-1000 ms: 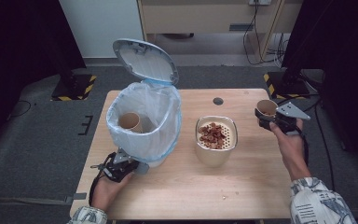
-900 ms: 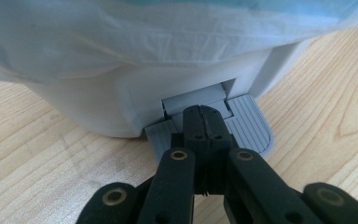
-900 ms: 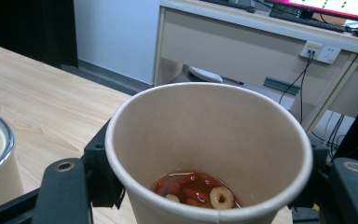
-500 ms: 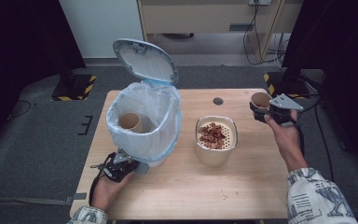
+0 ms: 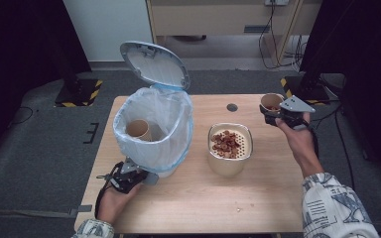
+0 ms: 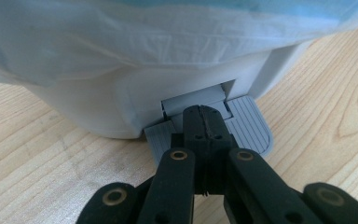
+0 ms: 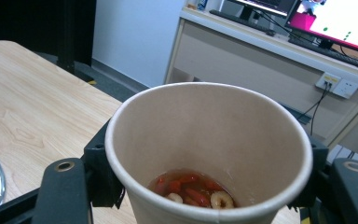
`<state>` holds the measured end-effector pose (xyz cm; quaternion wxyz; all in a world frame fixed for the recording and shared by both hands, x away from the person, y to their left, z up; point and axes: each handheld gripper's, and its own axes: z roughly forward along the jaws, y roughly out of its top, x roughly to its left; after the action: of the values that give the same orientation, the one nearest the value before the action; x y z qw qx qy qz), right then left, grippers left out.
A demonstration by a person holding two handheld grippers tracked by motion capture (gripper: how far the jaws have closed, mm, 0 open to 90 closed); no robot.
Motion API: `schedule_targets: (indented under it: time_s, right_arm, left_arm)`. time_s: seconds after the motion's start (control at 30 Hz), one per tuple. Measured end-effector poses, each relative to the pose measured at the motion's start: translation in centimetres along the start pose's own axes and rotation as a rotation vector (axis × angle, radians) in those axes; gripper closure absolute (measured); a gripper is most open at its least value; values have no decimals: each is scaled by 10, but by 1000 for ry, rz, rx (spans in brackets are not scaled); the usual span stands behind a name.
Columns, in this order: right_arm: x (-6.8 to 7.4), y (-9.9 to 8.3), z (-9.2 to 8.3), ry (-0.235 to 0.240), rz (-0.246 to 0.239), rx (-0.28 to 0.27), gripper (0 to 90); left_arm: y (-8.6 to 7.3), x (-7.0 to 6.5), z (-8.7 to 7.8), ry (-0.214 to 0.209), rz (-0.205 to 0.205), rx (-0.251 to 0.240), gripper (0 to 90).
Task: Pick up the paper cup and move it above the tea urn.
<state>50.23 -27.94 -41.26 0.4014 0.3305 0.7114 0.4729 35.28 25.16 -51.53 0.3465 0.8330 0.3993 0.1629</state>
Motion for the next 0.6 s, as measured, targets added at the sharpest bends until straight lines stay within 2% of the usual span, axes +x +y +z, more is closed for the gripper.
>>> schedule_targets:
  time_s: [0.3, 0.6]
  right_arm:
    - [3, 2, 4, 23, -28, -13, 306]
    - [9, 8, 11, 68, -100, -49, 305]
  left_arm:
    - [0, 0, 0, -1, 0, 0, 900]
    - [0, 0, 0, -4, -2, -1, 900]
